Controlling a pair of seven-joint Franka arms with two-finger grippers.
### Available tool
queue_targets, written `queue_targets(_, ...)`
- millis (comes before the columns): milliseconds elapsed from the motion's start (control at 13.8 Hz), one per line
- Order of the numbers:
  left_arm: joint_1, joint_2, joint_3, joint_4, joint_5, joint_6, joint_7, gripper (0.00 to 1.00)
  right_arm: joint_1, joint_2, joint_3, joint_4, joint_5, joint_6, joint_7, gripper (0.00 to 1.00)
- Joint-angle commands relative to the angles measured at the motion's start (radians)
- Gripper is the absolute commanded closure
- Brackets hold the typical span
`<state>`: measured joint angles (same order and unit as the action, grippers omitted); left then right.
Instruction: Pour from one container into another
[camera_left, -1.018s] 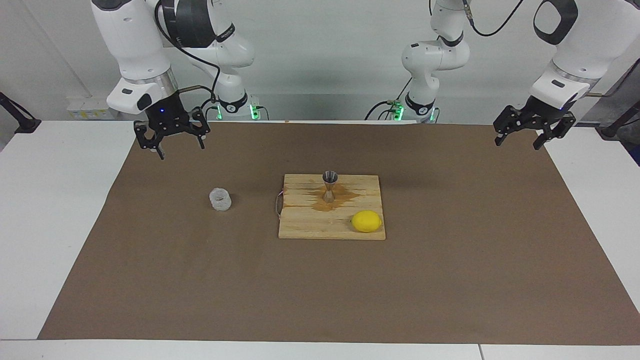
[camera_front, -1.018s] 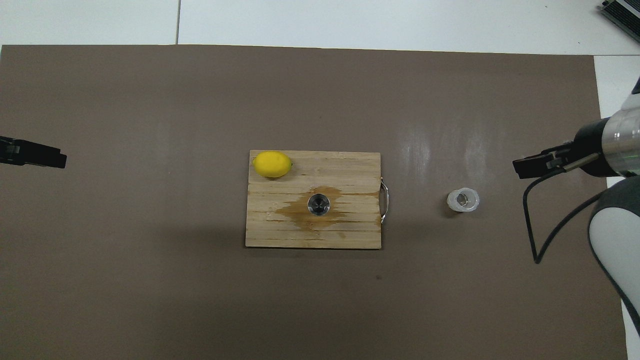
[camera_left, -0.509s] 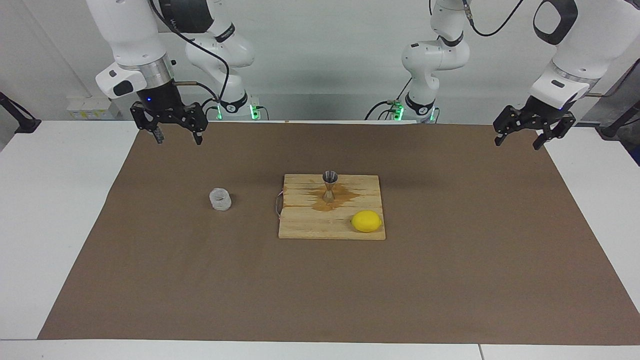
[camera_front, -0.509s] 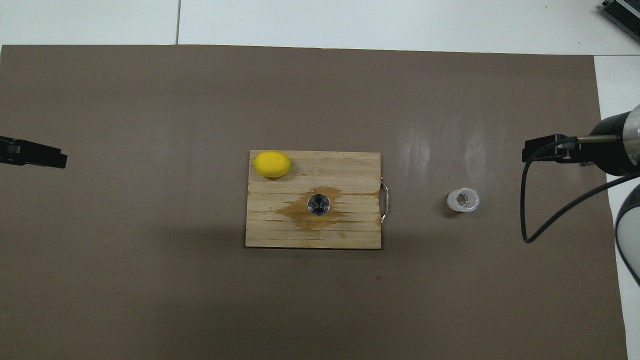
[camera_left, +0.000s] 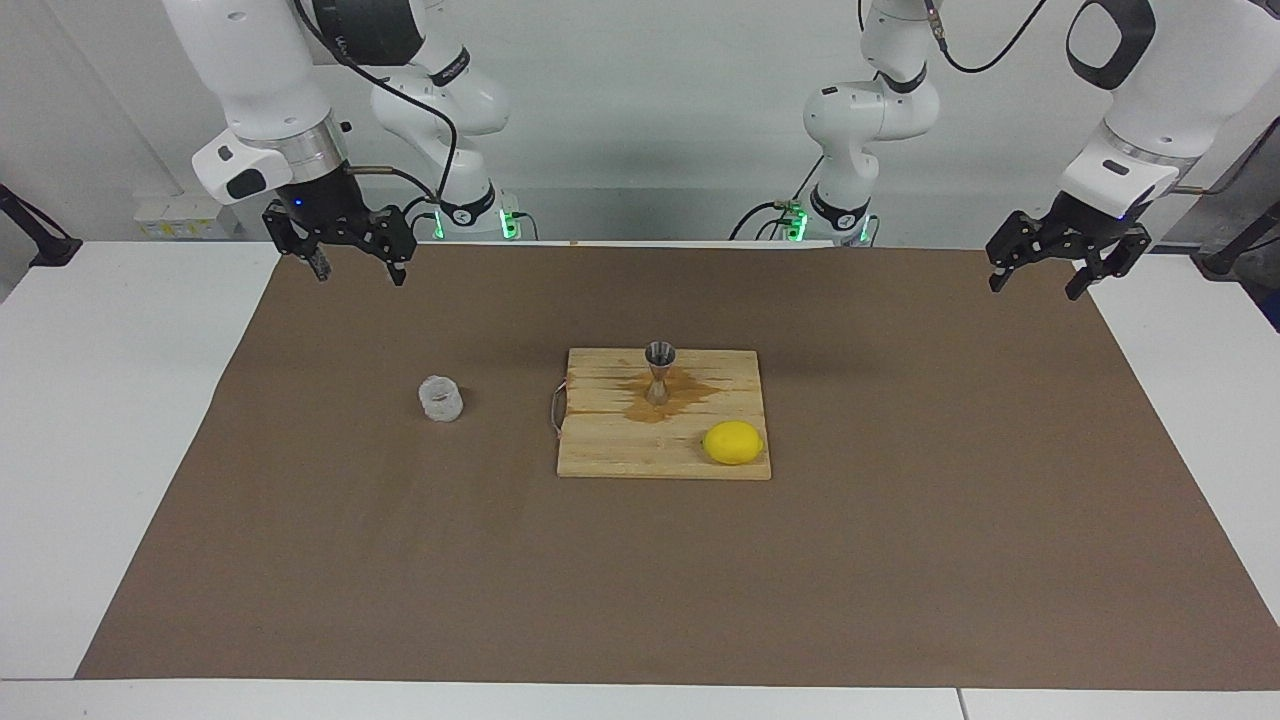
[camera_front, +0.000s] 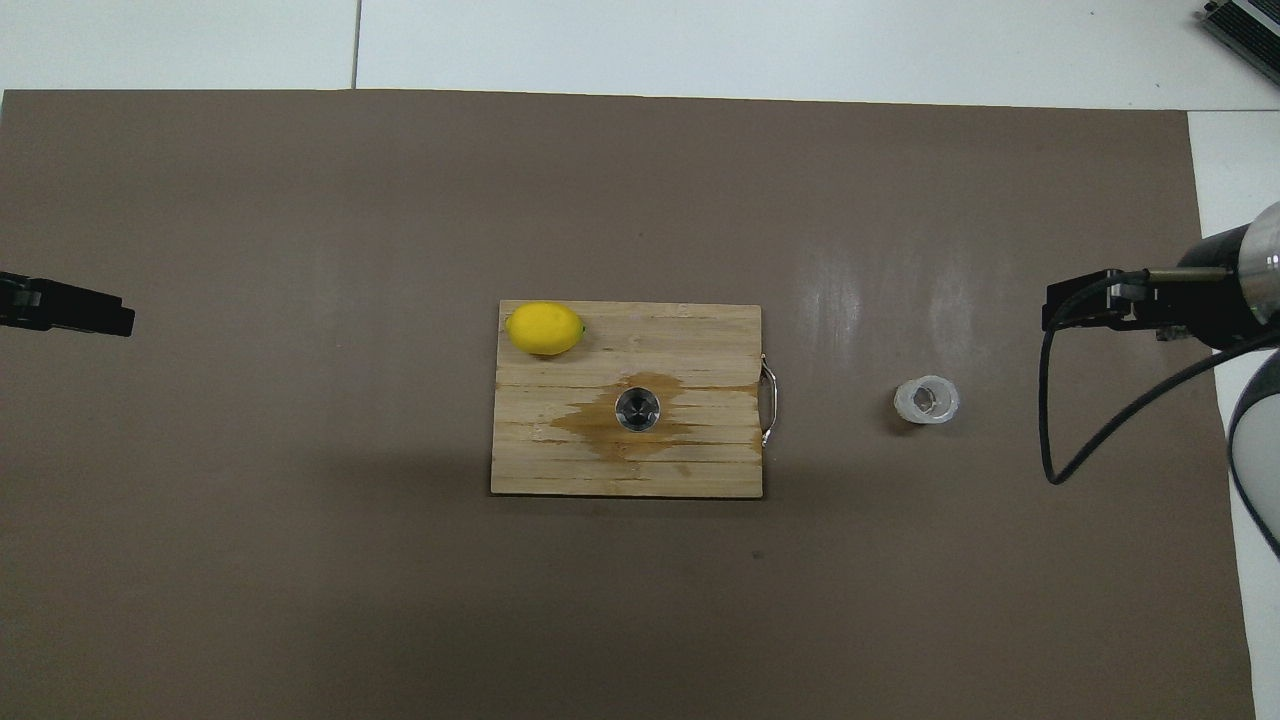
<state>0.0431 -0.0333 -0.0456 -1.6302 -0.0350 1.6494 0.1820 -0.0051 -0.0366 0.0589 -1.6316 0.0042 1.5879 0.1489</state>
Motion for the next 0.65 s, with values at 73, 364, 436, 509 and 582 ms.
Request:
queue_targets(73,-0.006,0.001,0.006,-0.003,-0.013,0.013,-0.007,0.00,-0.001,-0.005,0.007,0.018,-0.015,-0.052,0.015,0.00)
queue_targets(364,-0.008,0.001,0.006,-0.003,-0.013,0.013,-0.007,0.00,0.000,-0.012,0.007,0.007,-0.015,-0.052,0.044,0.00)
queue_targets(436,-0.008,0.001,0.006,-0.003,-0.013,0.013,-0.007,0.00,0.000,-0.012,0.007,0.006,-0.015,-0.052,0.050,0.00)
queue_targets(509,-0.008,0.001,0.006,-0.003,-0.013,0.013,-0.007,0.00,0.000,-0.012,0.007,0.006,-0.015,-0.052,0.049,0.00)
queue_targets(582,-0.008,0.003,0.006,-0.003,-0.013,0.013,-0.007,0.00,0.000,-0.012,0.007,0.004,-0.015,-0.052,0.049,0.00)
